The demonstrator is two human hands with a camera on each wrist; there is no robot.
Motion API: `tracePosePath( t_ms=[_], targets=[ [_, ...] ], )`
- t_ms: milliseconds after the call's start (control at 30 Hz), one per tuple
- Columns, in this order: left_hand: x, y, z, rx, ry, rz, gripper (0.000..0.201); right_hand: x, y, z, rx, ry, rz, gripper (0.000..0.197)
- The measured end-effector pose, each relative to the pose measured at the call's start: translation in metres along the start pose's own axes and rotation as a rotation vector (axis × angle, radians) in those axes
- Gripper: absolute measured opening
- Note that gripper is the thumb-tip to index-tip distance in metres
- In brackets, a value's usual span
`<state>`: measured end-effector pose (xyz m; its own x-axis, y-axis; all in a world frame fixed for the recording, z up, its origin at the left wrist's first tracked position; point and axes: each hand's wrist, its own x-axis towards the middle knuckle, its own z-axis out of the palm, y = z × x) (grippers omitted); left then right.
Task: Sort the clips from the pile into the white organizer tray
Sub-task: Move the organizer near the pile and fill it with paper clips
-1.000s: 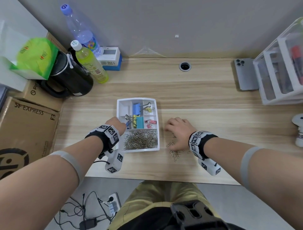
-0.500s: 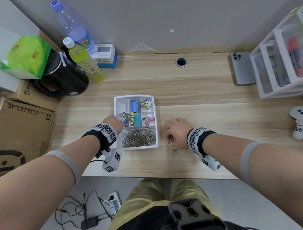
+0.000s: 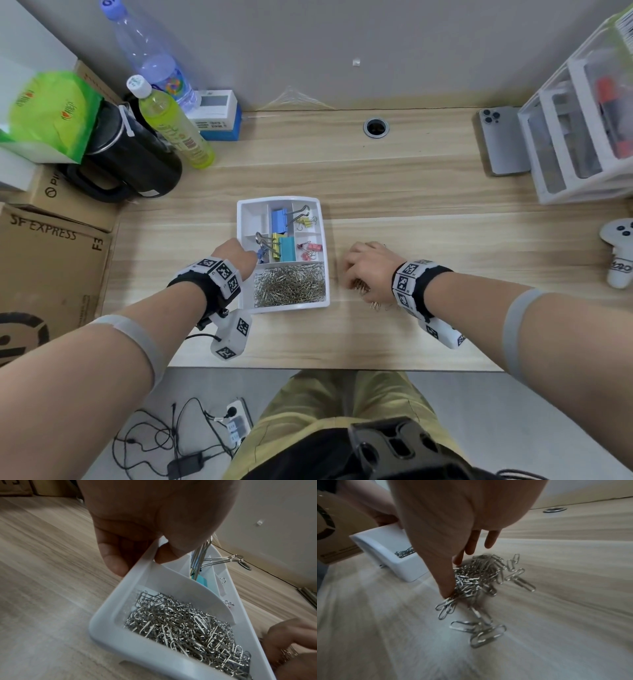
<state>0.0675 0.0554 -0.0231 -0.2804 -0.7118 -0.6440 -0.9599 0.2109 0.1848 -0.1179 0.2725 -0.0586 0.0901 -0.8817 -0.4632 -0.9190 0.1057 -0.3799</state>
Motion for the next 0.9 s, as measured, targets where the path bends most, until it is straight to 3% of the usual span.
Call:
tracePosePath(
  t_ms=[100,167,267,333,467,633,800,900],
  targets=[
    [0.0,0.0,-0.001,0.007,-0.007,0.007,0.013,-0.004,0.009,-0.007,0.013,0.065,0.092,0.052],
    [0.0,0.0,-0.001,0.006,-0.015,0.007,0.013,-0.009,0.015,-0.008,0.064,0.114,0.183,0.078],
    [0.0,0.001,-0.001,0.005,-0.015,0.012,0.012,-0.021,0.023,-0.008,0.077,0.091,0.31,0.116],
    [0.0,0.001,-0.001,0.002,-0.015,0.01,0.012,-0.029,0.025,-0.005,0.082,0.06,0.364,0.125],
    [0.002,-0.002,-0.001,0.002,-0.017,0.011,0.015,-0.028,0.02,0.011,0.137,0.04,0.355,0.121],
    [0.002,-0.002,-0.001,0.012,-0.017,0.015,0.021,-0.015,0.017,0.017,0.252,0.106,0.322,0.093],
    [0.003,-0.003,-0.001,0.013,-0.015,0.015,0.02,-0.011,0.016,0.018,0.226,0.084,0.306,0.104],
    [0.004,-0.004,0.0,0.017,-0.013,0.024,0.02,-0.007,0.012,0.02,0.183,0.068,0.288,0.095]
  ],
)
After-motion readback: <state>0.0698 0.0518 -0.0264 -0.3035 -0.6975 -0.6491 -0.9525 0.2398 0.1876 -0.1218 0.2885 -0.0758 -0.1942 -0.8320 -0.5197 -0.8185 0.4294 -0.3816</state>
